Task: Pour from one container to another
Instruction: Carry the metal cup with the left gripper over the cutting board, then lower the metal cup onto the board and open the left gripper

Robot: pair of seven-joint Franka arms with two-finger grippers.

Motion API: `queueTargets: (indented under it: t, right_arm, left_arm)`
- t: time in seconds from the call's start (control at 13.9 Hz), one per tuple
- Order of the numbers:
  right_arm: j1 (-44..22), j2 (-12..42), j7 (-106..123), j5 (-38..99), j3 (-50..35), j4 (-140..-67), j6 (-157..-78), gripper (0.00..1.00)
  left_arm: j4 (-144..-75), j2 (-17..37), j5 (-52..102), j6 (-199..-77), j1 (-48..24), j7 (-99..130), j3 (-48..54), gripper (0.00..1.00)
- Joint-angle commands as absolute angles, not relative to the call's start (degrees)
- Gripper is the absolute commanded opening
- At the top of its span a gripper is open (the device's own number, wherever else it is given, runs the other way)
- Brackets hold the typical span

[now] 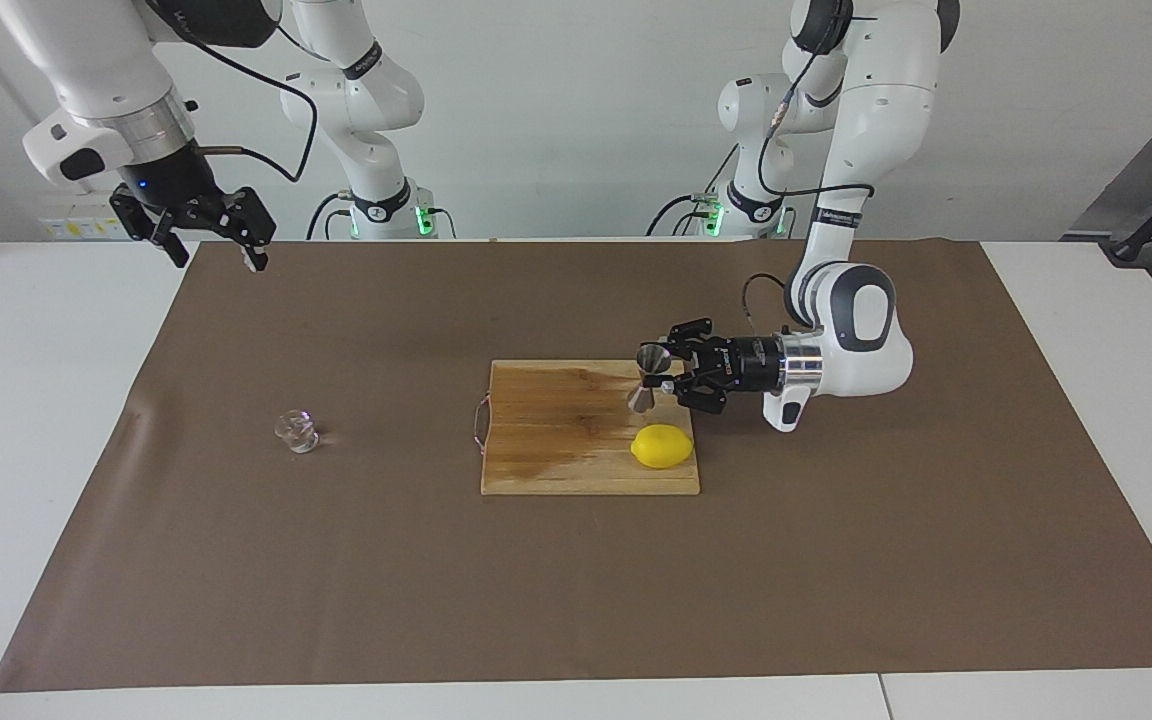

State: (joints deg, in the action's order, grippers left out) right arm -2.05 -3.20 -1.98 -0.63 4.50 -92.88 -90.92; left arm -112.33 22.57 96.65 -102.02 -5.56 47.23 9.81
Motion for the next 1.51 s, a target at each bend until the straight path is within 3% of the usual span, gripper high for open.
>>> queueTargets:
  t: [0.0, 1.44]
  right_arm:
    - [-1.9, -4.5, -1.9, 0.3, 4.5, -94.2, -91.0, 1.00]
    - [-1.9, -4.5, -1.9, 0.3, 4.5, -94.2, -91.0, 1.00]
  left_arm:
    - [-115.2, 20.2, 101.5, -106.8, -11.2, 45.8, 7.4, 0.40]
    - [-117.4, 25.9, 107.1, -108.5, -14.5, 33.7, 7.6, 0.39]
